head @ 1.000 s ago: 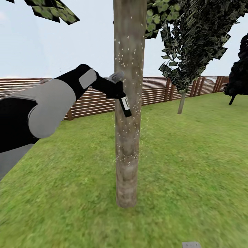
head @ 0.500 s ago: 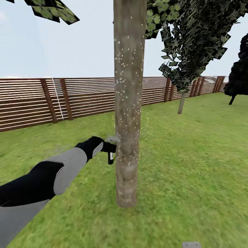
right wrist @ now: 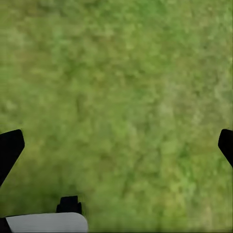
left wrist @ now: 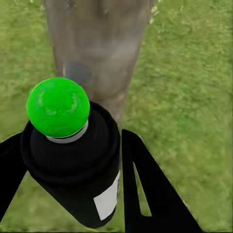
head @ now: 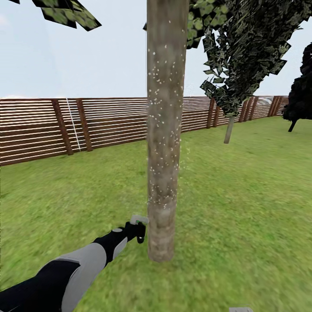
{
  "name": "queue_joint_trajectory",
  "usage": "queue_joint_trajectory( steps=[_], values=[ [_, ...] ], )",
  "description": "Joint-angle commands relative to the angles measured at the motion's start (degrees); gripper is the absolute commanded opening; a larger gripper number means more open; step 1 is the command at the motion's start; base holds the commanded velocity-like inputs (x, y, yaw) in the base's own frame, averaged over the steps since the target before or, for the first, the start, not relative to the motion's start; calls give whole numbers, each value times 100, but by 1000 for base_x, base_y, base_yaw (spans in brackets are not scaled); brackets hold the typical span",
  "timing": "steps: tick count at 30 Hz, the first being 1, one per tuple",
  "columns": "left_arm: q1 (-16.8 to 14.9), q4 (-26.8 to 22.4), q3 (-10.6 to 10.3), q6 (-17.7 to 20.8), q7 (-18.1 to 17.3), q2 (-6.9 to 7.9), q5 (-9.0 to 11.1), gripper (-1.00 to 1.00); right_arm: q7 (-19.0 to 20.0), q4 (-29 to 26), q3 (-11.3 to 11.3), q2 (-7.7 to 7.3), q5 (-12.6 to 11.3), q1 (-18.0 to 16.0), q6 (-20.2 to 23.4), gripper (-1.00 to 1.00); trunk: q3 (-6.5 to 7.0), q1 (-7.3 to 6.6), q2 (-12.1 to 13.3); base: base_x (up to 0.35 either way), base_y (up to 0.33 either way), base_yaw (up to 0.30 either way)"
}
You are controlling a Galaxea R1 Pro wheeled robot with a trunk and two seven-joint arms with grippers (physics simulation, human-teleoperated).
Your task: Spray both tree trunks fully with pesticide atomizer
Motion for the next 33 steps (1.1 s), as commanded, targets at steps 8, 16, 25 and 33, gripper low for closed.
queue_joint_trajectory(
  steps=[8, 16, 25, 33],
  values=[
    [63, -8, 17, -9, 1, 87, 8, -100, 1, 5, 2, 16, 1, 41, 0, 100, 3, 1, 0, 83, 338, -51],
    [63, -14, 17, 4, 1, 127, 8, -100, 1, 5, 3, 20, 8, 45, 0, 100, 18, 1, 0, 2, 347, -274],
    [63, -14, 17, 7, 1, 127, 8, -100, 1, 5, 3, 18, 8, 48, 0, 100, 35, 1, 0, 67, 347, -288],
    [63, -14, 17, 7, -8, 131, 9, -100, 1, 5, 3, 20, 8, 48, 0, 100, 36, 1, 0, 103, 347, -295]
  ],
)
